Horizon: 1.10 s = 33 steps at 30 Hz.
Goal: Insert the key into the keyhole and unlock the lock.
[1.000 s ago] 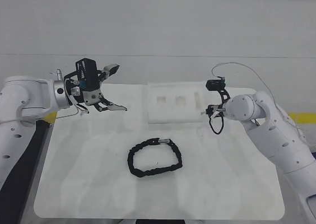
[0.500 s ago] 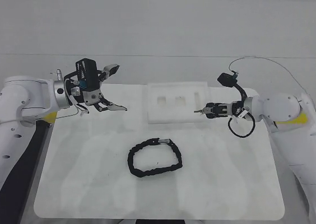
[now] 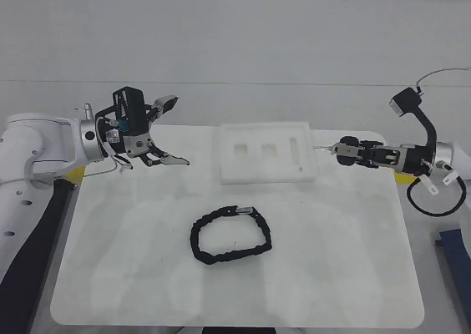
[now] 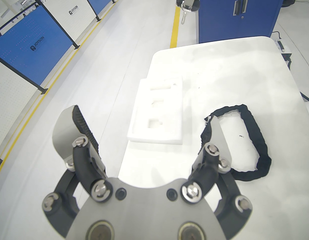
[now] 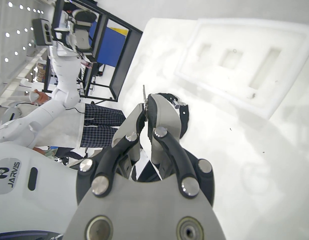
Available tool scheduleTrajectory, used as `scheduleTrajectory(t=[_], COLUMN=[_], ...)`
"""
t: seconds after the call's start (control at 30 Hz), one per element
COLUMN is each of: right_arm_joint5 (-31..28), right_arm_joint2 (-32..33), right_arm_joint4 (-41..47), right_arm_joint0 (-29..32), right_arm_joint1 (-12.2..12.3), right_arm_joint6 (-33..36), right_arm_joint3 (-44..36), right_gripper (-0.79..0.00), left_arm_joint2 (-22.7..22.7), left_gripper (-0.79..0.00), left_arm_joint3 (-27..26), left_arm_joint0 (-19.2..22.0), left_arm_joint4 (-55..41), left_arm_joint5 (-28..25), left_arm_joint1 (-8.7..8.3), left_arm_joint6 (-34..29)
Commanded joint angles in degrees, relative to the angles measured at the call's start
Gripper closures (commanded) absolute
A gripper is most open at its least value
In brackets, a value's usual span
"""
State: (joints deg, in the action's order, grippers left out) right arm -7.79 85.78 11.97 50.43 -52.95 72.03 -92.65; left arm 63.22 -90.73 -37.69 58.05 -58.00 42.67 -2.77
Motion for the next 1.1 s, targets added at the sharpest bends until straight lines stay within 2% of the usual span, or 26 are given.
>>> scheduleTrajectory(t=[0.0,0.23,0.37,0.53,0.67,0.83,1.07], right_arm_joint5=[-0.72,-2.25,-2.25,-2.25,-2.25,-2.25,-2.25], right_arm_joint2=[1.58,3.18,3.18,3.18,3.18,3.18,3.18], right_arm_joint4=[1.53,4.11,4.11,4.11,4.11,4.11,4.11], right_arm_joint0=[1.12,2.47,2.47,2.47,2.47,2.47,2.47], right_arm_joint1=[0.20,0.36,0.36,0.36,0.36,0.36,0.36], right_arm_joint6=[-0.64,-2.01,-2.01,-2.01,-2.01,-2.01,-2.01], right_arm_joint3=[-0.37,-0.76,-0.76,-0.76,-0.76,-0.76,-0.76], right_gripper=[0.000,0.000,0.000,0.000,0.000,0.000,0.000], left_arm_joint2=[0.00,-0.45,-3.42,-10.41,-15.22,-19.20,-24.45], left_gripper=[-0.785,-0.785,-0.785,-0.785,-0.785,-0.785,-0.785], left_arm_joint3=[0.00,-0.91,-1.25,0.33,3.86,8.26,13.92], left_arm_joint0=[0.00,-1.21,-1.56,-0.86,-0.80,-1.36,-1.09], left_arm_joint4=[0.00,-0.39,1.04,8.75,11.44,14.77,17.49], left_arm_joint5=[0.00,1.21,2.01,2.55,4.85,8.75,7.56], left_arm_joint1=[0.00,0.17,1.03,3.08,5.07,7.13,9.80], left_arm_joint6=[0.00,-0.94,-0.97,0.78,5.75,12.44,15.87])
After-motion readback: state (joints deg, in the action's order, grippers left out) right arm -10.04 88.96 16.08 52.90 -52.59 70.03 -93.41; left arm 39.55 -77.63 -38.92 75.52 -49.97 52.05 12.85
